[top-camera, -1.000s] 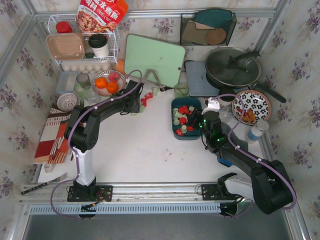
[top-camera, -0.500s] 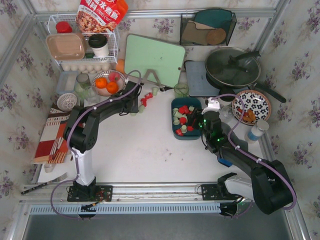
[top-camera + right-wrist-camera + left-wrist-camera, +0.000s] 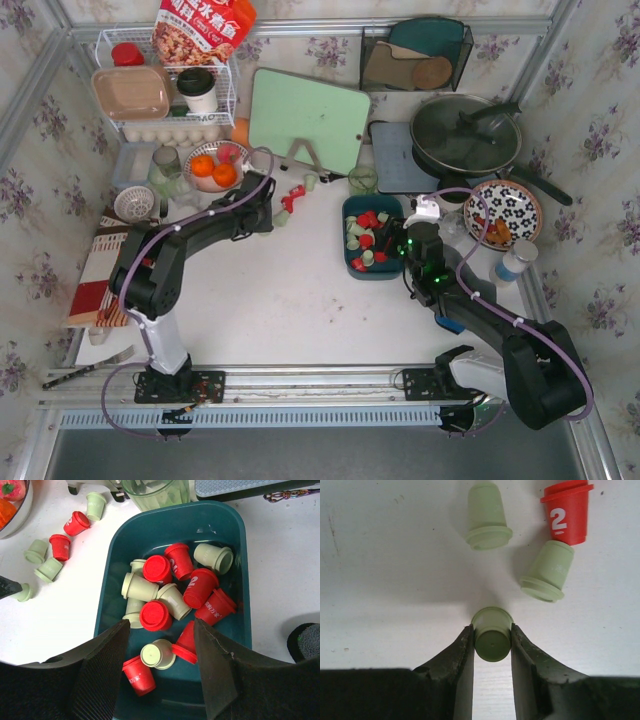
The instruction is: Mix the coffee capsules in the storage basket
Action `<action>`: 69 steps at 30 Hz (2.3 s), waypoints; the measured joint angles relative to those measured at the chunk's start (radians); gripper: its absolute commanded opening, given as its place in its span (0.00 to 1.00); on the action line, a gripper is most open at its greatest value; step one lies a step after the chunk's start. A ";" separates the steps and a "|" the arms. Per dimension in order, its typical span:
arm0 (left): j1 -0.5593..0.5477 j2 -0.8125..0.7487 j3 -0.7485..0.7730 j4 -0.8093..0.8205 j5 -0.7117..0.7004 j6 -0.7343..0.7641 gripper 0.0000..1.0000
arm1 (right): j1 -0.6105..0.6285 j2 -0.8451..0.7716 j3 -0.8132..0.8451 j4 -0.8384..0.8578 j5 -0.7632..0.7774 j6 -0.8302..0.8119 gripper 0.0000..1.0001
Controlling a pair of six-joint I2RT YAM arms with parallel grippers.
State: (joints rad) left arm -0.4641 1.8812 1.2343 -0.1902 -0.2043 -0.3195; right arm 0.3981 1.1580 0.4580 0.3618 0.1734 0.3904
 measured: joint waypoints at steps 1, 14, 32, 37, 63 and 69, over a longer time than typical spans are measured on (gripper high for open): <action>0.000 -0.014 -0.015 0.011 0.006 -0.003 0.00 | 0.000 0.000 0.000 0.000 0.000 0.000 0.62; 0.000 -0.194 -0.145 0.132 0.085 -0.022 0.00 | 0.000 0.001 0.000 0.000 0.001 0.000 0.62; -0.235 -0.354 -0.315 0.387 0.299 -0.023 0.00 | 0.000 -0.029 -0.003 0.006 0.008 0.004 0.62; -0.328 -0.317 -0.270 0.434 0.296 -0.023 0.00 | 0.000 -0.066 -0.026 0.007 0.024 0.014 0.62; -0.527 0.180 0.106 0.557 0.301 -0.149 0.26 | 0.000 -0.348 -0.179 0.081 0.221 0.029 0.62; -0.526 0.180 0.111 0.553 0.278 -0.140 0.44 | 0.000 -0.337 -0.179 0.095 0.224 0.030 0.62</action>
State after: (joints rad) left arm -0.9897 2.0613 1.3453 0.3630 0.0738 -0.4595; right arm 0.3981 0.8211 0.2787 0.4572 0.3969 0.4206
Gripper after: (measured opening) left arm 0.374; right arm 0.618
